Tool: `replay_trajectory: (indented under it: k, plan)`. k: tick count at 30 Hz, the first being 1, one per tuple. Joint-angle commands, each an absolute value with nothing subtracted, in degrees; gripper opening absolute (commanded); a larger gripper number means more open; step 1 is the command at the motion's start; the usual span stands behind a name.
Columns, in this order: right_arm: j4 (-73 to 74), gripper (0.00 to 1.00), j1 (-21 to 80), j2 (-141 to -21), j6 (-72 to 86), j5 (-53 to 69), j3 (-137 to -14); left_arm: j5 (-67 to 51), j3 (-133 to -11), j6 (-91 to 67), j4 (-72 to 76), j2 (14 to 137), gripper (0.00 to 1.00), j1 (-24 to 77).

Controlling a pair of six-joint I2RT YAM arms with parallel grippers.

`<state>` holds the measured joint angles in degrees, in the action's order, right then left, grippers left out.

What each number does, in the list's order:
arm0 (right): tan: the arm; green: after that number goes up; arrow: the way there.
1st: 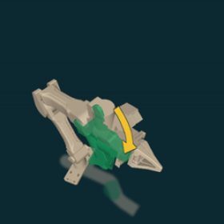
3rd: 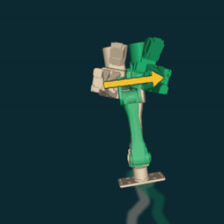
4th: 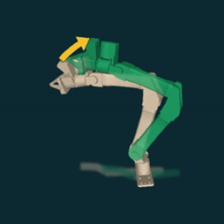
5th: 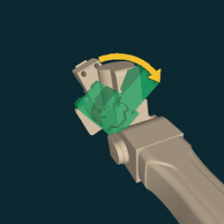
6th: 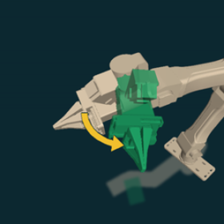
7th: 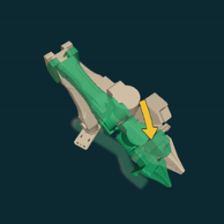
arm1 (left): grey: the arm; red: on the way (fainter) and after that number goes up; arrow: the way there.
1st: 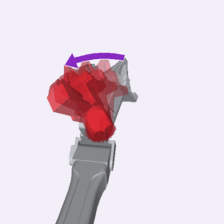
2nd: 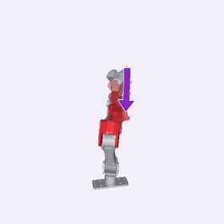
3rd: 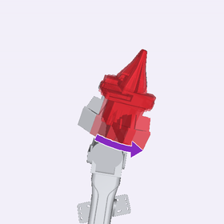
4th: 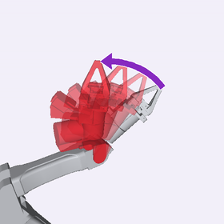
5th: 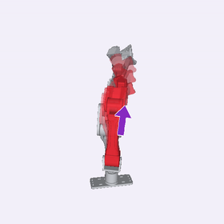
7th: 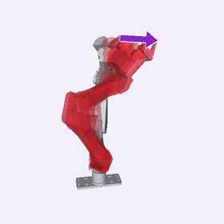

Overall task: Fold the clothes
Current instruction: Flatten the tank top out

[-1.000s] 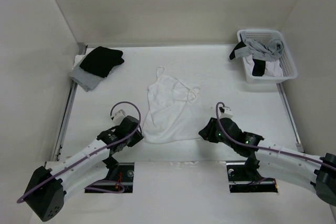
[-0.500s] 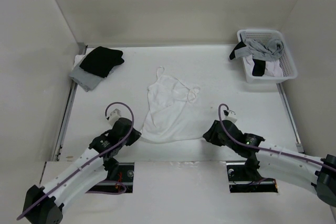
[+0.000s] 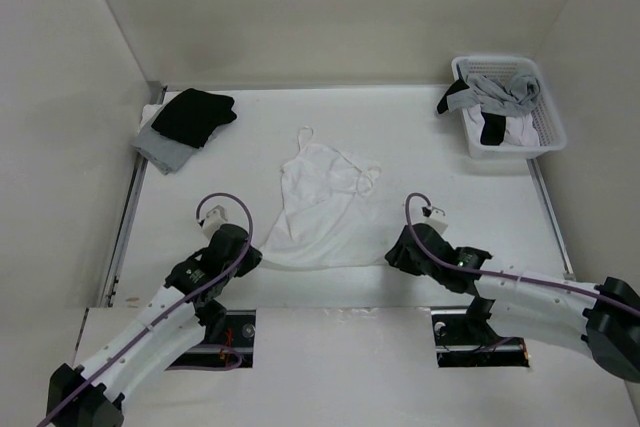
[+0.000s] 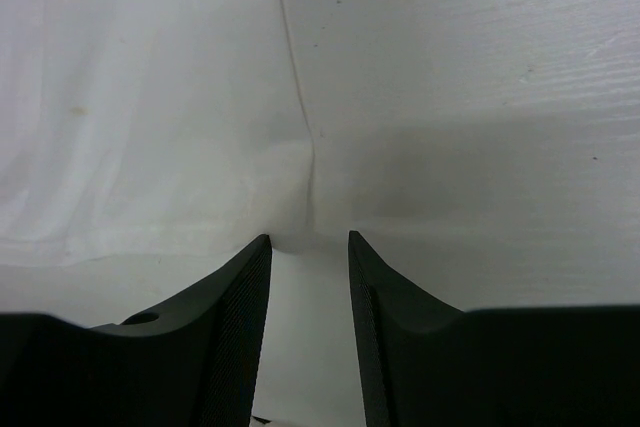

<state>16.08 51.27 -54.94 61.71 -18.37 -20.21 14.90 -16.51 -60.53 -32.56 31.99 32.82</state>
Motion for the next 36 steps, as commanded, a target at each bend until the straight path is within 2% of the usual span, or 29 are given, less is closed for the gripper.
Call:
replay_trajectory:
  k: [1, 7, 12, 19, 22, 25, 27, 31, 36]
  plan:
    - [10.6, 0.42, 50.0, -54.1, 62.1, -17.3, -20.4, 13.7, -18.5, -58.3, -31.6, 31.0, 0.02, 31.3]
    - [6.9, 0.43, 47.7, -52.5, 60.6, -13.7, -19.3, 12.1, -17.8, -58.1, -31.4, 30.8, 0.02, 29.9]
    - [5.9, 0.43, 46.9, -55.6, 60.4, -13.2, -18.6, 12.1, -17.8, -58.2, -31.4, 30.5, 0.02, 29.7]
    - [6.2, 0.34, 46.9, -58.1, 60.4, -12.0, -18.5, 12.1, -17.9, -58.2, -31.2, 30.7, 0.02, 29.7]
    - [6.5, 0.25, 46.9, -59.4, 60.3, -10.9, -18.9, 12.1, -17.8, -58.3, -31.2, 30.5, 0.02, 29.7]
    - [5.5, 0.07, 47.0, -59.6, 60.4, -10.1, -19.2, 12.4, -17.8, -58.2, -31.1, 30.0, 0.02, 29.6]
    - [5.9, 0.02, 47.0, -57.5, 60.3, -10.5, -19.9, 12.5, -18.7, -57.7, -30.9, 29.5, 0.01, 29.3]
    - [13.5, 0.0, 48.8, -46.2, 57.1, -13.0, -27.2, 15.8, -30.1, -52.0, -29.8, 27.8, 0.0, 28.1]
    - [28.1, 0.0, 53.1, -38.3, 47.9, -22.5, -49.2, 24.2, -50.2, -44.2, -25.2, 26.8, 0.0, 28.8]
